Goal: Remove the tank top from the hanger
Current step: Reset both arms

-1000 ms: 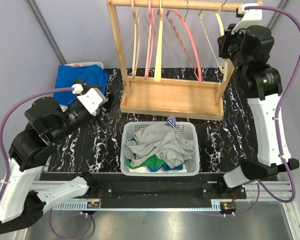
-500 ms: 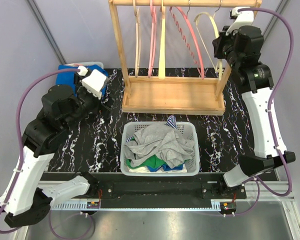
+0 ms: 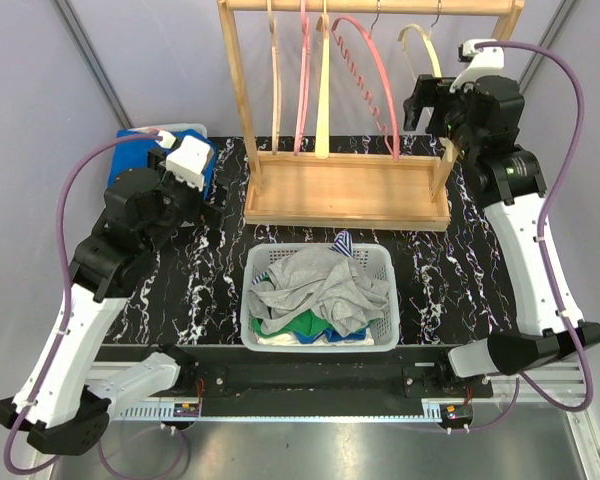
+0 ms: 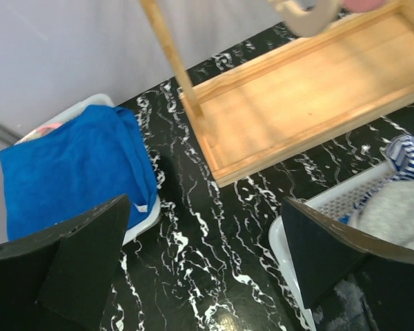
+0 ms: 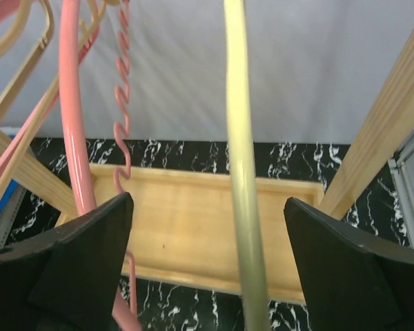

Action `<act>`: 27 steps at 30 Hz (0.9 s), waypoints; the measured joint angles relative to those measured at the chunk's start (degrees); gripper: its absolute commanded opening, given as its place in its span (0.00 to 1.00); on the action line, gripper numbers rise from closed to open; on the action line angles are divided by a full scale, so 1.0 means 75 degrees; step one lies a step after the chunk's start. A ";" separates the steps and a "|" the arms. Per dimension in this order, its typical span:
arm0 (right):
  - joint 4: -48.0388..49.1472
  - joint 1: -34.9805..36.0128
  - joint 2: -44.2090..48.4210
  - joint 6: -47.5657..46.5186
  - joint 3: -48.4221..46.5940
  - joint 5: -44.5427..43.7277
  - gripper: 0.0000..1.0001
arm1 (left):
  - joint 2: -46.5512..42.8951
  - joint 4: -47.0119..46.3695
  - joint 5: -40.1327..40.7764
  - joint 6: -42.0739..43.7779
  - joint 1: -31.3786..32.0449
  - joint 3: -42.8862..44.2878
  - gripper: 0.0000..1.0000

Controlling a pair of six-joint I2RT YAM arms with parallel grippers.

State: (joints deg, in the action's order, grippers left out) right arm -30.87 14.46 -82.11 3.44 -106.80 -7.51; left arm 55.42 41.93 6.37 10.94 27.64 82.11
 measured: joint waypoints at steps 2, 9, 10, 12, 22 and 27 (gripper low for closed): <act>-0.0114 0.0000 0.0303 0.0117 0.0344 0.0076 1.00 | 0.0044 -0.0178 0.0032 -0.0044 -0.0221 -0.0131 0.99; -0.0615 0.0000 0.2288 0.0726 0.1944 0.0219 1.00 | 0.0277 -0.0714 -0.0152 -0.0402 -0.1224 -0.0595 0.99; -0.0708 0.0000 0.2632 0.0813 0.2142 0.0210 1.00 | 0.0271 -0.0758 -0.0189 -0.0460 -0.1355 -0.0711 0.99; -0.0935 0.0000 0.3267 0.0970 0.2454 0.0128 1.00 | 0.0256 -0.0833 -0.0294 -0.0571 -0.1594 -0.0956 0.99; -0.2396 0.0000 0.4963 0.1679 0.3072 -0.0341 1.00 | -0.0868 -0.1099 -0.0822 -0.0959 -0.2422 -0.2375 0.99; -0.2897 0.0000 0.5453 0.2087 0.3891 -0.0239 1.00 | -0.1376 -0.1215 -0.0968 -0.1102 -0.2629 -0.2920 0.99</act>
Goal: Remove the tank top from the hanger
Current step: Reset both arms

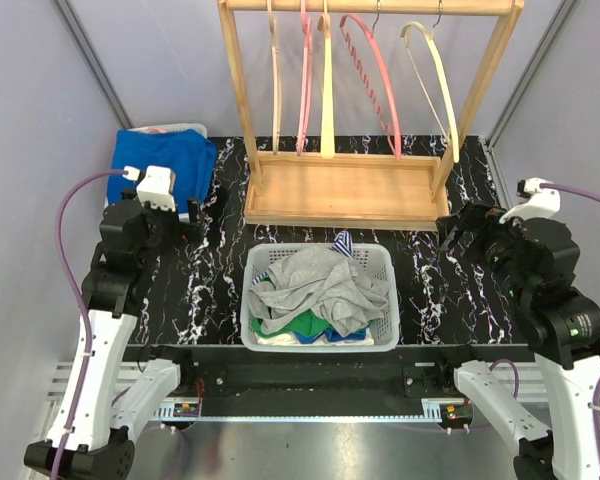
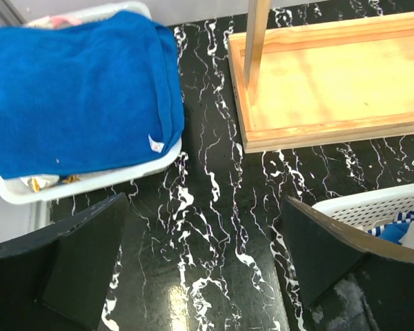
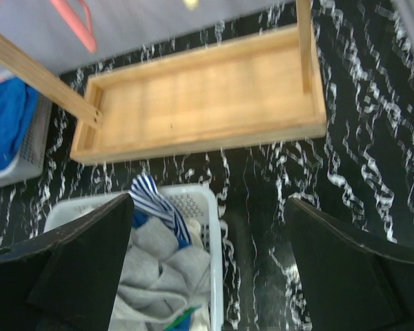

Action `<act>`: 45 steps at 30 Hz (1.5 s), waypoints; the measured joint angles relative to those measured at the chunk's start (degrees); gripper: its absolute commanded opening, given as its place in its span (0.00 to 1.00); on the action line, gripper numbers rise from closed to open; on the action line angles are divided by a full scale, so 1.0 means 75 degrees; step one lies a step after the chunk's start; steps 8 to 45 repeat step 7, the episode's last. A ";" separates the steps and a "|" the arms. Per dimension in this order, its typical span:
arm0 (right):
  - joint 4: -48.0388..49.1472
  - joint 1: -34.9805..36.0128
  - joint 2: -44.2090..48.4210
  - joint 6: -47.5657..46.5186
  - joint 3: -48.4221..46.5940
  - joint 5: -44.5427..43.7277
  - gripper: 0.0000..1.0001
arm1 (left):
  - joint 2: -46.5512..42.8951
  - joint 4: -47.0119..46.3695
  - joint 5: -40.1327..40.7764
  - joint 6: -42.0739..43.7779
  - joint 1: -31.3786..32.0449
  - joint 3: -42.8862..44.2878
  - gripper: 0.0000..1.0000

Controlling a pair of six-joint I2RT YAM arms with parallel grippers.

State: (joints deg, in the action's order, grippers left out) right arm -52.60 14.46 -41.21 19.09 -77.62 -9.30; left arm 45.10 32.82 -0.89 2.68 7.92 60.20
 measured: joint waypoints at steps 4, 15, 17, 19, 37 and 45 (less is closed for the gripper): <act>-0.0114 0.0000 0.0125 0.0245 0.0615 0.0268 1.00 | -0.0169 -0.0073 -0.0111 -0.0117 -0.0216 -0.0551 0.99; -0.0152 0.0000 0.0140 0.0347 0.0886 0.0388 1.00 | -0.0187 -0.0160 -0.0242 -0.0175 -0.0391 -0.0956 0.99; -0.0152 0.0000 0.0140 0.0347 0.0886 0.0388 1.00 | -0.0187 -0.0160 -0.0242 -0.0175 -0.0391 -0.0956 0.99; -0.0152 0.0000 0.0140 0.0347 0.0886 0.0388 1.00 | -0.0187 -0.0160 -0.0242 -0.0175 -0.0391 -0.0956 0.99; -0.0152 0.0000 0.0140 0.0347 0.0886 0.0388 1.00 | -0.0187 -0.0160 -0.0242 -0.0175 -0.0391 -0.0956 0.99; -0.0152 0.0000 0.0140 0.0347 0.0886 0.0388 1.00 | -0.0187 -0.0160 -0.0242 -0.0175 -0.0391 -0.0956 0.99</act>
